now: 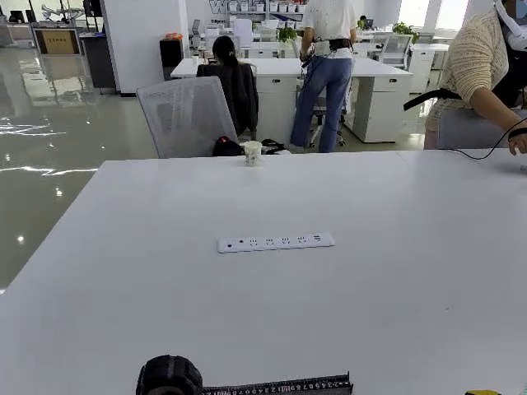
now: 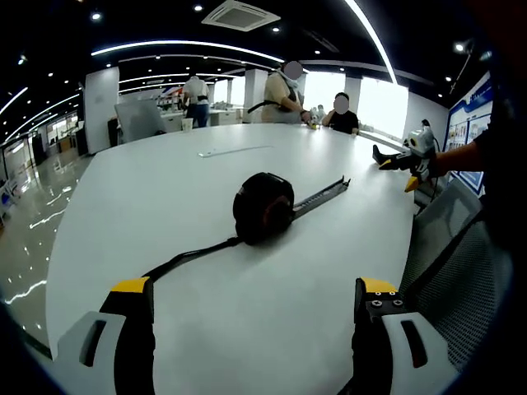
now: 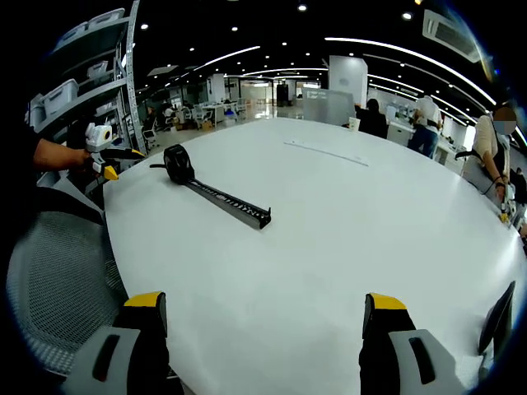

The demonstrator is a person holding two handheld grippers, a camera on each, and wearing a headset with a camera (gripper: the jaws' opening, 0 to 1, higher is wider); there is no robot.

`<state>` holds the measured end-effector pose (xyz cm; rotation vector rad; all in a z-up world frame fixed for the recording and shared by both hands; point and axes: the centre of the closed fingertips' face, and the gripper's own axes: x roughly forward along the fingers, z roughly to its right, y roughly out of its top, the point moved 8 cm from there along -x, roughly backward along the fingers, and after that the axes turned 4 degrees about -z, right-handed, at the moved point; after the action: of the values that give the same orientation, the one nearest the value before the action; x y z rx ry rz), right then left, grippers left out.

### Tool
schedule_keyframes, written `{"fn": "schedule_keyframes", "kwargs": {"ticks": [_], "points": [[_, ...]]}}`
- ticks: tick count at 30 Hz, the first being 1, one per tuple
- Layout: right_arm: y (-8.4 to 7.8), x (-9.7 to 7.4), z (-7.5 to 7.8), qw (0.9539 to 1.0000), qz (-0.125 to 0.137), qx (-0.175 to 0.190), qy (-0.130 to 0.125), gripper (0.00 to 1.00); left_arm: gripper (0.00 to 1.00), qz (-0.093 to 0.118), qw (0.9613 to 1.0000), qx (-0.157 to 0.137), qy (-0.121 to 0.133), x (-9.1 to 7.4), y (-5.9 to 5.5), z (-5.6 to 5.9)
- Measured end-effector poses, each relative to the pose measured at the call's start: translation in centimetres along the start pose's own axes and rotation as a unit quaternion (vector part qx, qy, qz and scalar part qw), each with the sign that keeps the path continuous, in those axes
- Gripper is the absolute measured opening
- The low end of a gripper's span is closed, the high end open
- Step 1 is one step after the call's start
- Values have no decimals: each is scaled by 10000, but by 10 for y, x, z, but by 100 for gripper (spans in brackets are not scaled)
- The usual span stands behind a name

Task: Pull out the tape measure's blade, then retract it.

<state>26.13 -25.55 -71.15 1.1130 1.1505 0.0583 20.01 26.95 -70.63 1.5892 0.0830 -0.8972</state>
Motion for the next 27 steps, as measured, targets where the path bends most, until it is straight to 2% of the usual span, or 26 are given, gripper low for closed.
{"fn": "schedule_keyframes", "kwargs": {"ticks": [2,5,8,11,17,20,23,27], "points": [[0,-3,0,10000,-14,-44,-56,99,99,12,10000,44,22,-2,1,1],[-1,-6,0,9999,105,19,-89,99,99,37,10000,29,30,-5,1,2],[-4,-5,0,9997,102,219,-43,99,99,21,10000,-24,24,-5,0,2],[-3,-7,0,9998,117,152,-97,99,99,-61,10000,-19,20,-3,-1,2],[-5,-10,0,9998,76,164,-119,99,99,93,10000,-18,-20,-2,4,5],[-7,-11,1,9998,41,144,-129,99,99,52,10000,-66,-12,0,3,3],[-7,-13,1,9998,-10,78,-167,99,99,46,9999,-36,-103,0,7,8],[-9,-13,2,9999,-31,112,-106,99,99,66,10000,-8,-18,2,12,8]]}}
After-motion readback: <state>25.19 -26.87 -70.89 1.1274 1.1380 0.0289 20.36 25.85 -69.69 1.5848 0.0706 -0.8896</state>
